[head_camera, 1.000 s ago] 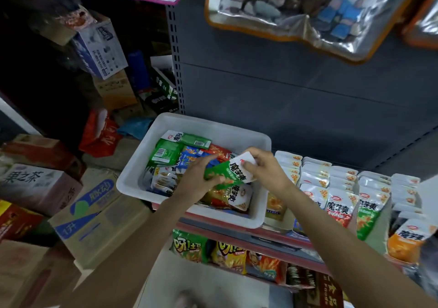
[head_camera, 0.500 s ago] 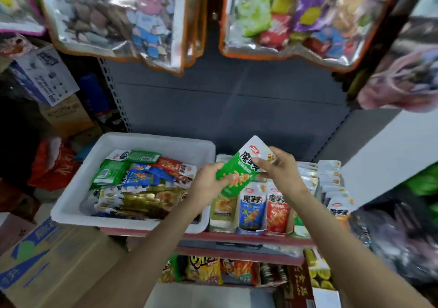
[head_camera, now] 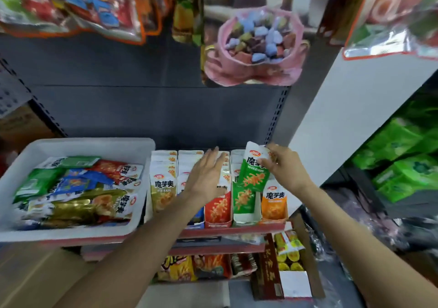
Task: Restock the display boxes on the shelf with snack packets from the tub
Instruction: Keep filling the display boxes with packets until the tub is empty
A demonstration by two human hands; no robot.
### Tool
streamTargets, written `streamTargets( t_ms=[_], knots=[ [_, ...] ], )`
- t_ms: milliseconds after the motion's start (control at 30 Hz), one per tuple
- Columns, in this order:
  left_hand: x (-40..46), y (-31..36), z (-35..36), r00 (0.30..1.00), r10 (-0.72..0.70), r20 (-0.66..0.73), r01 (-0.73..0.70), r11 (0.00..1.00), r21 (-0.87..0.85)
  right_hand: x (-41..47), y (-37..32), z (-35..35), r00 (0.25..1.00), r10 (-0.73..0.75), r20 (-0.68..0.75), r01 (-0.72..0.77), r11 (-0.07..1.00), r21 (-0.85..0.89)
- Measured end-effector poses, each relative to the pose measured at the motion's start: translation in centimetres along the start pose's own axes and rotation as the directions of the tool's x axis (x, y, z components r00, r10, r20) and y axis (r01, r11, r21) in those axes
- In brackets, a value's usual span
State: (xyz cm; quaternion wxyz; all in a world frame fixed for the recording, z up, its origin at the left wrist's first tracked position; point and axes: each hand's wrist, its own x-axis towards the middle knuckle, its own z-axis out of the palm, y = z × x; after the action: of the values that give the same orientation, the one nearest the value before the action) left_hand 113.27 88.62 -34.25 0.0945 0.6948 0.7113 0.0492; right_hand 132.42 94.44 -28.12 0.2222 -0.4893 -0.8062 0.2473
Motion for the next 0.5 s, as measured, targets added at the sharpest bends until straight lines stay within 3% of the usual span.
streamTargets(
  t_ms=[133,233,500],
  knots=[
    [1.9,0.2,-0.1,0.997,-0.043,0.061,0.033,0.985,0.170,0.8,1.0,1.9,0.991,-0.024,0.132,0.029,0.999,-0.034],
    [2.4,0.5,0.0,0.996,-0.057,0.065,0.040,0.970,0.239,1.5,1.5,3.4,0.979,-0.052,0.196,0.091,0.976,-0.198],
    [2.4,0.6,0.8,0.999,-0.050,0.005,0.048,0.971,0.236,2.7,2.5,5.8,0.961,-0.133,0.242,0.241,0.831,-0.501]
  ],
)
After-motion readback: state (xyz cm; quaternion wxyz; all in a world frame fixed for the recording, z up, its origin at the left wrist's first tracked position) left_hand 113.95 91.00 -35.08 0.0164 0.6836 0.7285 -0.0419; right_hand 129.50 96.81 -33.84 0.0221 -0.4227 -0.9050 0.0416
